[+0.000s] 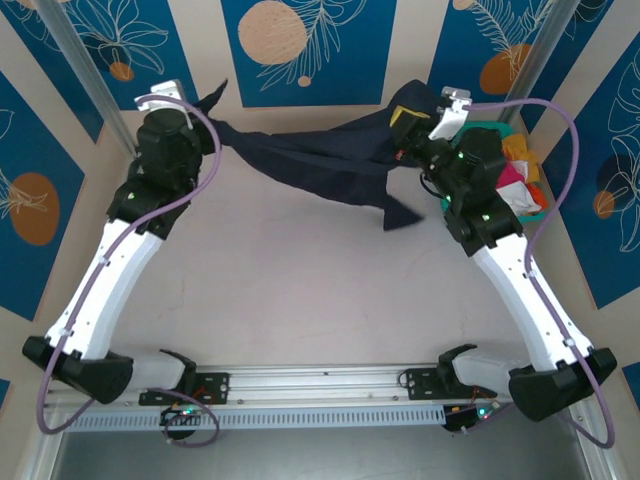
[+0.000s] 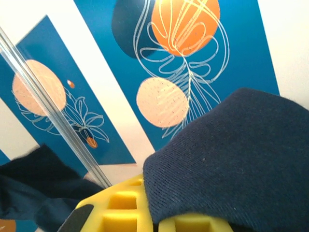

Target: Fold and stack the t-shirts

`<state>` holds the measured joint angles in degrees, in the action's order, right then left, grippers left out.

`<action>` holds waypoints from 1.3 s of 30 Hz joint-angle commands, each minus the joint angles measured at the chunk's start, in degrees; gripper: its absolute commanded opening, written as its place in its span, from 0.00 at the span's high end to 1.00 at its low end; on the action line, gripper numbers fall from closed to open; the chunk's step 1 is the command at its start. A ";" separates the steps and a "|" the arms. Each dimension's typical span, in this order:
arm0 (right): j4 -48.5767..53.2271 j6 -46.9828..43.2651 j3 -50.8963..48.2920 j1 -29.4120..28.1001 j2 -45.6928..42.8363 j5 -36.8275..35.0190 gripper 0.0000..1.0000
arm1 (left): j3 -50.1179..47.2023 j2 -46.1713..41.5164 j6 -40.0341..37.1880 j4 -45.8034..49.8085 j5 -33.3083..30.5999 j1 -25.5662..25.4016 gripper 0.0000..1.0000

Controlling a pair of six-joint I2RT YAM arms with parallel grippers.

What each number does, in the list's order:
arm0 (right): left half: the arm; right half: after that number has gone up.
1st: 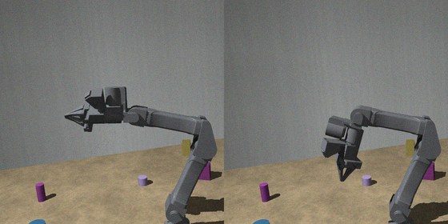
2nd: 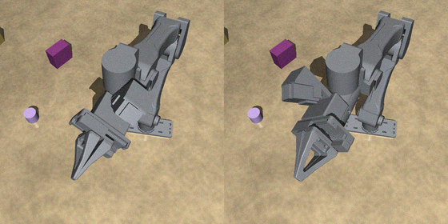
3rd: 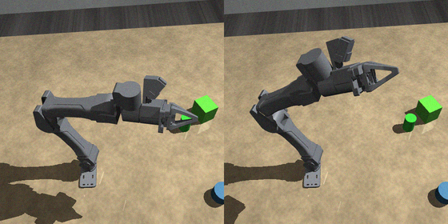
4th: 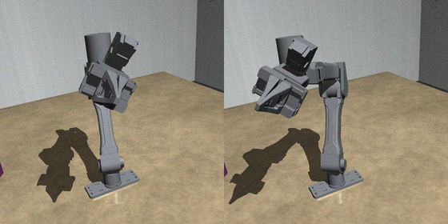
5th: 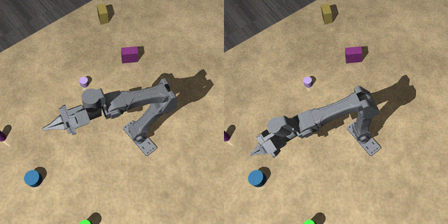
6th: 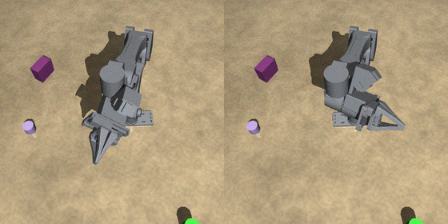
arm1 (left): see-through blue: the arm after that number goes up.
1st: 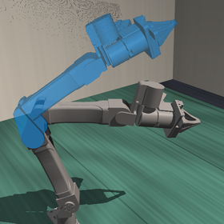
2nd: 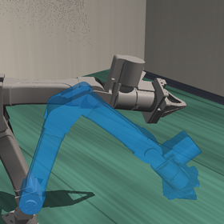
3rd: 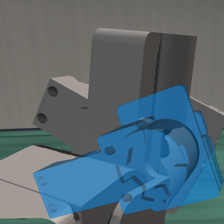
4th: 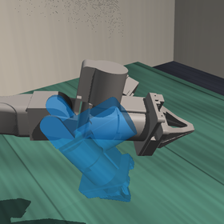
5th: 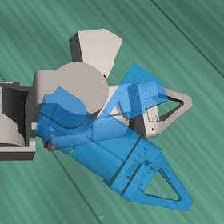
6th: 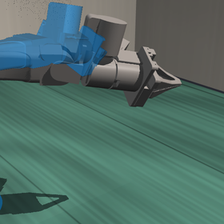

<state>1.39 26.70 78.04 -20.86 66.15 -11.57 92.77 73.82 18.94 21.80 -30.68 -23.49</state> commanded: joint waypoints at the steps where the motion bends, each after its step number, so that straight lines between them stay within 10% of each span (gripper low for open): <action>1: -1.50 -1.06 2.20 0.12 -2.55 0.03 1.00 | 1.37 -2.13 -2.24 -1.75 -2.17 0.63 1.00; 25: 6.34 -0.50 34.28 2.31 23.06 13.29 1.00 | 15.06 4.96 -5.97 -2.14 0.35 9.31 1.00; 34: 7.31 3.47 13.08 2.89 18.05 13.22 1.00 | -14.56 -10.74 6.41 4.00 3.57 9.32 1.00; 35: 7.32 4.33 10.20 3.01 17.64 13.24 0.98 | -19.27 -12.72 8.44 4.48 4.72 9.25 1.00; 37: 8.35 5.86 5.33 3.57 17.82 13.39 0.61 | -28.10 -15.71 12.97 5.76 7.70 9.17 1.00; 39: 10.57 5.91 2.72 3.81 18.47 12.98 0.25 | -36.44 -18.22 16.81 5.42 12.40 8.88 0.69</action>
<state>9.43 30.61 84.07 -17.82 84.33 1.13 65.23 56.97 26.81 24.16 -25.08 -14.72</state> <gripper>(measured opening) 0.443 0.136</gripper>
